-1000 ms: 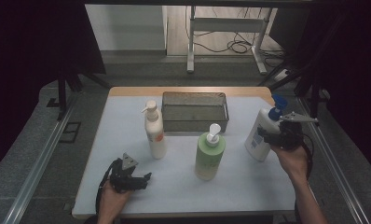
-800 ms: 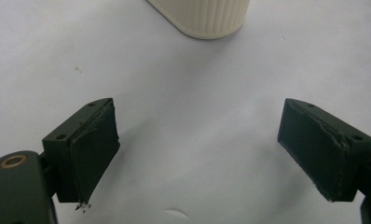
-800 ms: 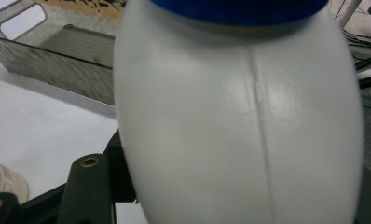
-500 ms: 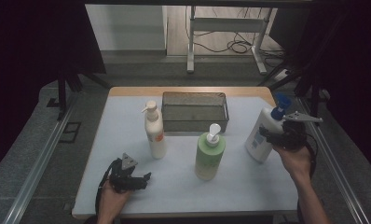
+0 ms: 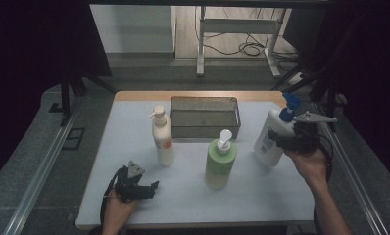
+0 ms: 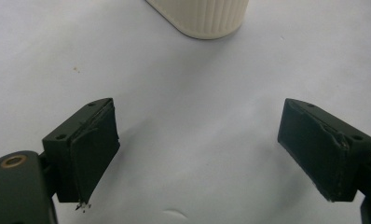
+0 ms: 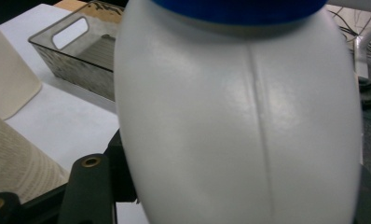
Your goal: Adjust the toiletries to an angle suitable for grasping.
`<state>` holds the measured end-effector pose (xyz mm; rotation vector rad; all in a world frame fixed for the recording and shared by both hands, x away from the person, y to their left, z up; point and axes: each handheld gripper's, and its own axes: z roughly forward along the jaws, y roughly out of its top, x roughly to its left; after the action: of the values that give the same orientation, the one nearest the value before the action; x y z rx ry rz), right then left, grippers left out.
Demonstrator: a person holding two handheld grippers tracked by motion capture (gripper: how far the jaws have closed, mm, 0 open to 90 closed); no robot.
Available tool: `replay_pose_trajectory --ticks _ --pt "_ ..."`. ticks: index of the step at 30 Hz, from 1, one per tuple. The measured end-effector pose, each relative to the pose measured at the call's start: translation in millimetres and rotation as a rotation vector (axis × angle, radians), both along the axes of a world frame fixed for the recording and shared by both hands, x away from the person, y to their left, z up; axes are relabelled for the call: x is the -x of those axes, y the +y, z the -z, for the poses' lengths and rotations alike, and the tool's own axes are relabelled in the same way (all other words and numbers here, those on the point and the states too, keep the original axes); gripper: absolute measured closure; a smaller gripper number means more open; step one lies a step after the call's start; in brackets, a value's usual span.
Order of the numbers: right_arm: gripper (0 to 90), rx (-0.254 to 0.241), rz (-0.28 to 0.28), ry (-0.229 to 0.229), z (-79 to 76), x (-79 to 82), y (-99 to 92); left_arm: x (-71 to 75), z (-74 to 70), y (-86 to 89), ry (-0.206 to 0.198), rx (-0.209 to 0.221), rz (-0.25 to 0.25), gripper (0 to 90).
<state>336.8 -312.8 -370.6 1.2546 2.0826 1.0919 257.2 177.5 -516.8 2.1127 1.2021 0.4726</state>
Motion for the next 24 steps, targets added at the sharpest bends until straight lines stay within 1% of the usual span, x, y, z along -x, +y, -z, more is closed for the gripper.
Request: replay_pose_trajectory --ticks 3,6,7,15,17,18,21,24 --pt "38.5 -0.005 -0.028 0.0 -6.4 -1.8 6.9 -0.1 0.3 0.0 0.001 0.0 0.0 12.1" --pt "38.6 -0.009 -0.042 0.003 -9.9 -2.6 10.4 0.0 0.2 -0.1 0.001 0.001 0.0 12.1" --pt "38.6 -0.012 -0.056 0.002 -13.3 -3.5 14.2 -0.1 0.1 -0.2 0.0 0.001 0.001 12.1" --pt "38.6 -0.002 -0.094 -0.006 -25.3 -7.5 27.6 -0.2 0.2 -0.7 0.004 -0.004 0.007 12.1" --pt "38.6 -0.005 -0.106 -0.007 -29.2 -8.9 31.1 -0.1 0.2 -0.7 0.004 -0.003 0.007 12.1" --pt "38.6 -0.018 -0.118 -0.009 -33.3 -10.9 35.1 -0.1 0.2 -0.7 0.004 -0.002 0.007 12.1" --pt "38.6 -0.023 -0.128 -0.01 -36.5 -12.5 38.4 -0.1 0.4 -0.9 0.001 0.003 0.005 12.1" --pt "38.6 -0.013 -0.14 -0.016 -42.0 -15.5 45.0 -0.1 0.5 -1.2 0.002 0.002 0.005 12.1"
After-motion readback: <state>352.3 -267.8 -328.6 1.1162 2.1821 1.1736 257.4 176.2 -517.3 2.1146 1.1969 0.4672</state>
